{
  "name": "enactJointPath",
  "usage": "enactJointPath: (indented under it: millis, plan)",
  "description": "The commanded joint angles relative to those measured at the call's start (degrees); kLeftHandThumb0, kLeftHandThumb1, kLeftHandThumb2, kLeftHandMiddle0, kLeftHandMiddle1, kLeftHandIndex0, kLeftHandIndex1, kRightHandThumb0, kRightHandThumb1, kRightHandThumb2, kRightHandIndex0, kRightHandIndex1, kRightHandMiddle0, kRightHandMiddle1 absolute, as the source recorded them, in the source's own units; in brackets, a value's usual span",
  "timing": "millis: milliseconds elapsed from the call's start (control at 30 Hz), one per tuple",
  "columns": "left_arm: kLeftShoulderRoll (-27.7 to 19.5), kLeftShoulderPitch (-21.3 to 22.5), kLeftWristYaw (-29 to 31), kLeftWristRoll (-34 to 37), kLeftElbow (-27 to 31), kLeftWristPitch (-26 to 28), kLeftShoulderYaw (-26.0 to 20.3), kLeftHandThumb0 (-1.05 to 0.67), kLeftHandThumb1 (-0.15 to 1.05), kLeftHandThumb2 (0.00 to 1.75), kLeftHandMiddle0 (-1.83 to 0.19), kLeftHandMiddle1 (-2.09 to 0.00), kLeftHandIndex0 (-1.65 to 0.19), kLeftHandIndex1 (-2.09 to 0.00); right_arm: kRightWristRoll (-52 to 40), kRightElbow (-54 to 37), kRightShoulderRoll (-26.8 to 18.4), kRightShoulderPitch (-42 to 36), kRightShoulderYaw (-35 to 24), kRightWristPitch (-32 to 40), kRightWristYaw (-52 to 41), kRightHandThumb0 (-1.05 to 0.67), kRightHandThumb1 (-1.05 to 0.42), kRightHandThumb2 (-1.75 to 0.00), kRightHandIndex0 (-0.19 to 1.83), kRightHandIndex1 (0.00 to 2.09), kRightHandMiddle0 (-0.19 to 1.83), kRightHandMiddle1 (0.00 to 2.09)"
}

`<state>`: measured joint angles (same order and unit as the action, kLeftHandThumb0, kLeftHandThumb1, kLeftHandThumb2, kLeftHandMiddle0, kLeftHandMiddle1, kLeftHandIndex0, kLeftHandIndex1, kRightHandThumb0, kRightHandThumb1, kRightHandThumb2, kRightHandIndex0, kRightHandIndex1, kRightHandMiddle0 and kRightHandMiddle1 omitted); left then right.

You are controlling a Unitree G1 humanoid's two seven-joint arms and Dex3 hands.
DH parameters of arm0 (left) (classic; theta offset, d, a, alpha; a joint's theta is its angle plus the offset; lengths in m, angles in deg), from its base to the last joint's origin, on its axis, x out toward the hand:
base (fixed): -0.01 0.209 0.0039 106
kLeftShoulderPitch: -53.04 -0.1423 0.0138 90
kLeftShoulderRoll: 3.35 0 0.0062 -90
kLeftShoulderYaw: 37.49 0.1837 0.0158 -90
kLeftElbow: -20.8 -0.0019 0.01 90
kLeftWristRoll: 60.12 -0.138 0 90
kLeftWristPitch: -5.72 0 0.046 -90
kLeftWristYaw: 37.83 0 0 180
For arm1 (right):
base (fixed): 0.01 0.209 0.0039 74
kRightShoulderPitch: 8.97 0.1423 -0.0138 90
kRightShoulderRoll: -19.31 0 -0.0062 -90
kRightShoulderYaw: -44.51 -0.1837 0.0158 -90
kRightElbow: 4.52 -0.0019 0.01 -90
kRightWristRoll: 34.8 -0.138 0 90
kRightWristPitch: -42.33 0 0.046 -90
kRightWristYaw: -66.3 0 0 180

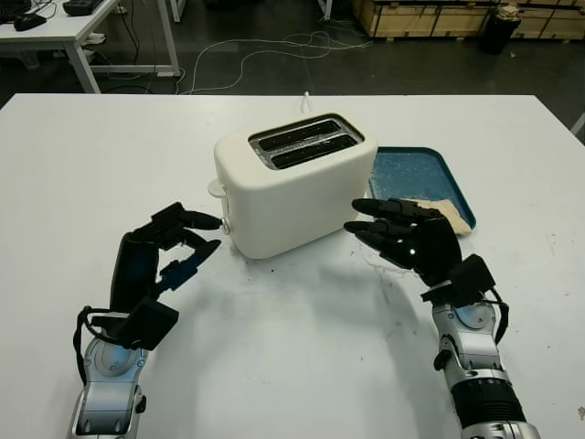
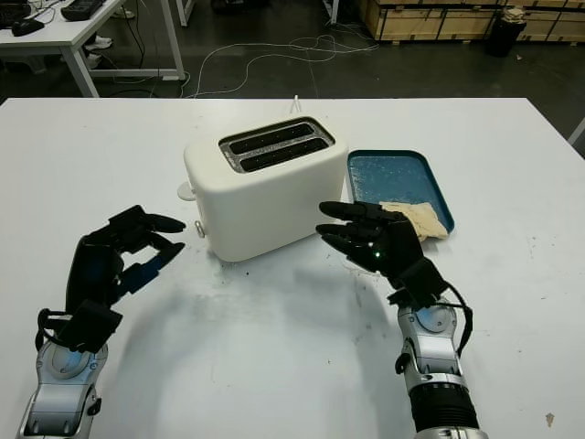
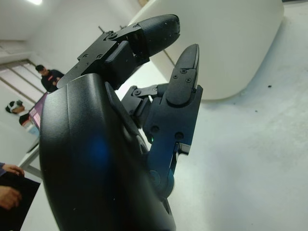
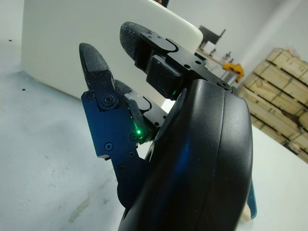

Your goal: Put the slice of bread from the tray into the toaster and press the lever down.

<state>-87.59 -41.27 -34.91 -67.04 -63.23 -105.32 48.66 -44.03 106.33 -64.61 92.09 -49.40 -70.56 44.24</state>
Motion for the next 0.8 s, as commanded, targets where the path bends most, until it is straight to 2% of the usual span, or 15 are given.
enactJointPath:
  millis: [0,300,467,600,767]
  plan:
    - [-0.29,0.18,0.18,0.24,0.35,0.38,0.04,-0.25,0.92,0.07,-0.72,-1.25,-0.74,-0.86,0.35,-0.3,0.05,-0.18,0.03,-0.67,0.21,-0.41,-0.81,0.0,1.14,0.01,1.06,0.0]
    - [-0.25,0.22,0.31,0.51,0.06,-0.34,0.08,-0.25,0.92,0.08,-0.72,-1.26,-0.74,-0.86,-0.15,-0.58,0.06,-0.31,0.05,-0.37,-0.28,-0.4,-0.81,0.0,1.14,0.01,1.06,0.0]
    - [-0.07,0.16,0.33,0.83,0.15,-0.07,0.09,-0.25,0.92,0.07,-0.71,-1.26,-0.74,-0.86,0.93,-1.88,-0.61,-1.35,-0.52,-4.63,-0.03,-0.39,-0.8,0.0,1.12,0.0,1.01,0.0]
    - [0.05,0.18,0.13,0.33,0.28,0.19,0.24,-0.26,0.92,0.07,-0.72,-1.27,-0.73,-0.86,8.84,-1.46,-4.41,-2.52,-2.77,-16.0,4.51,-0.44,-0.81,-0.01,1.01,0.0,0.89,0.0]
    - [0.17,0.17,-0.09,0.04,0.36,-0.06,0.31,-0.25,0.92,0.06,-0.72,-1.26,-0.74,-0.86,22.48,-5.66,-11.41,-6.84,-6.79,-19.69,13.26,-0.55,-0.82,0.0,0.75,0.0,0.71,0.0]
